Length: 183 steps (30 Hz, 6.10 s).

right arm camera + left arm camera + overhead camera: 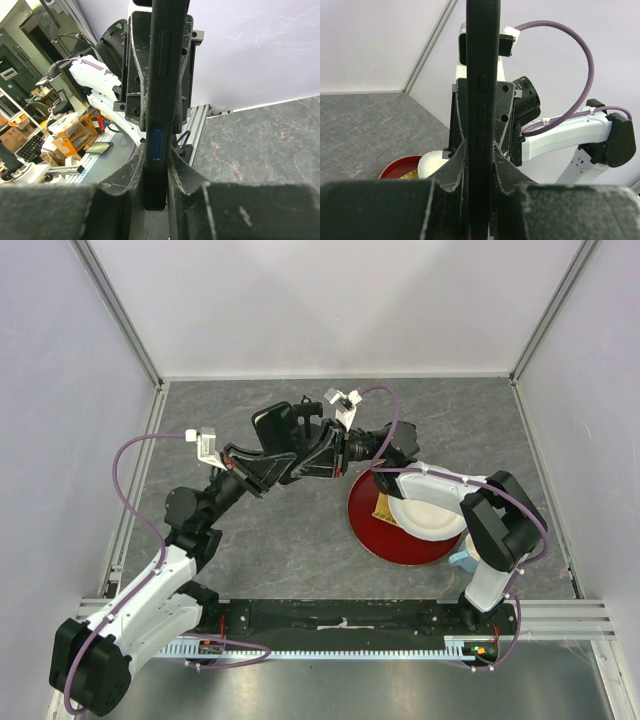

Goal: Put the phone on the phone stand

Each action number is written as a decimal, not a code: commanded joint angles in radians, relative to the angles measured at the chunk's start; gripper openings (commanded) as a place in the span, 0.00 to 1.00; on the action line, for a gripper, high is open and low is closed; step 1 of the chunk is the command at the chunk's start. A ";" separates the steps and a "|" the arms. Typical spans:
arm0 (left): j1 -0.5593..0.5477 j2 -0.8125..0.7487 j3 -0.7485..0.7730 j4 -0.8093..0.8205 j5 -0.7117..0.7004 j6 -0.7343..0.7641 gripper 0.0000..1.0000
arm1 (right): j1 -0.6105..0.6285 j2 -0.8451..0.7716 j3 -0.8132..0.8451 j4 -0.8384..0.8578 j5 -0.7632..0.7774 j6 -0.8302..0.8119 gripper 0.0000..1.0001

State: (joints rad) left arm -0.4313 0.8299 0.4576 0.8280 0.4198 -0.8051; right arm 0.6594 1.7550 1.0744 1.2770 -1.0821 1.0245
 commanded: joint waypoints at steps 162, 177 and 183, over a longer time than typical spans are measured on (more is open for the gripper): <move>0.077 0.394 0.460 -0.187 -0.148 0.546 0.02 | -0.020 0.222 0.190 -0.604 1.216 -0.892 0.24; 0.086 0.311 0.454 -0.245 -0.031 0.615 0.02 | -0.101 0.172 0.153 -0.580 0.667 -0.958 0.00; 0.111 0.379 0.457 -0.109 0.345 0.612 0.02 | -0.136 0.189 0.220 -0.720 0.428 -1.003 0.00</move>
State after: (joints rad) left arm -0.3367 1.1866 0.8906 0.5480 0.5095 -0.2173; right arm 0.5343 1.9625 1.2308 0.6899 -0.3855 0.0532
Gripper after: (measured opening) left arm 0.219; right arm 0.031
